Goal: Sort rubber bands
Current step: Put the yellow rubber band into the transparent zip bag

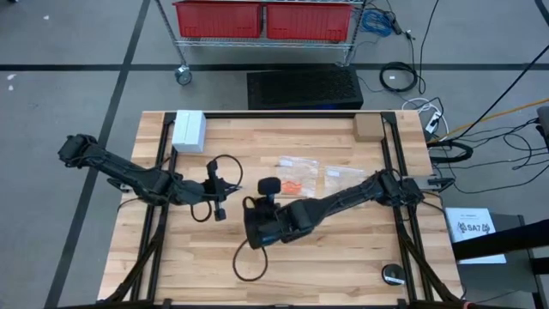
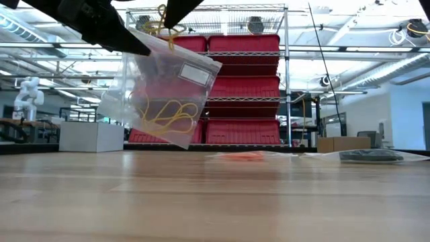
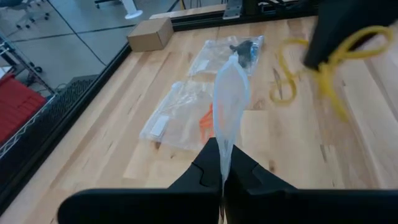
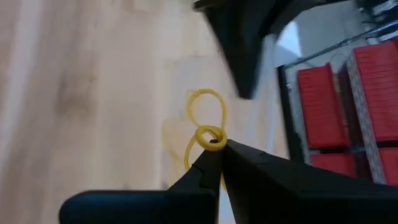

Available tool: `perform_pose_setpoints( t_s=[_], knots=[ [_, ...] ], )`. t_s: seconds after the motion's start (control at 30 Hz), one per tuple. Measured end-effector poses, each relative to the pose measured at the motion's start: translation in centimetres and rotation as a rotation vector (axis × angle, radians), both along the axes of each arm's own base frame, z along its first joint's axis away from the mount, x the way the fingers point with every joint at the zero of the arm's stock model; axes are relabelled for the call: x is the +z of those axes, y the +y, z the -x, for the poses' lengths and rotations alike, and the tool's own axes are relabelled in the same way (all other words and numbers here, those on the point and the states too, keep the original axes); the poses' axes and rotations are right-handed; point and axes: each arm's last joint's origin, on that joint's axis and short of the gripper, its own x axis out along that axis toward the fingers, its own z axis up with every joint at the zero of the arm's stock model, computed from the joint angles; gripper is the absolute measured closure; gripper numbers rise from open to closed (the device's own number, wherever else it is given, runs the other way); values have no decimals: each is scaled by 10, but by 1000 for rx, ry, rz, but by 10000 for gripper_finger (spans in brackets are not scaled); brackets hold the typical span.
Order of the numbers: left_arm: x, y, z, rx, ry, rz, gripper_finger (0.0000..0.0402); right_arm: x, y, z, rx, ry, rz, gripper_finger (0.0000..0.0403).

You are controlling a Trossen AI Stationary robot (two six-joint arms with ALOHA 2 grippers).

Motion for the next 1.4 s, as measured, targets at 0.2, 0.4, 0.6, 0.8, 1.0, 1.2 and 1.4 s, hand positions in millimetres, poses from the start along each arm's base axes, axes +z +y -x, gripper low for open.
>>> perform_pose_setpoints(
  t_s=[0.2, 0.4, 0.6, 0.8, 1.0, 1.2, 1.4],
  knots=[
    [0, 0, 0, -13, 2, 6, 401, 9, -20, -6, -15, 3, 70, 403],
    [0, -1, 0, -18, 0, 7, 401, 9, -43, -11, -59, 16, 80, 403],
    [0, -1, 0, -25, -1, 10, 401, 6, -53, -16, -18, 46, -37, 403],
    [0, -1, -1, -31, -2, 14, 401, 1, -64, -20, -17, 57, -107, 403],
    [1, -1, -1, -37, -3, 17, 401, 0, -83, -24, -66, 48, -175, 400],
    [0, -2, -1, -48, 0, 22, 401, 0, -87, -23, -81, 58, -180, 357],
    [0, -2, -1, -54, 3, 24, 401, -2, -79, -19, -55, 104, -163, 296]
  ],
)
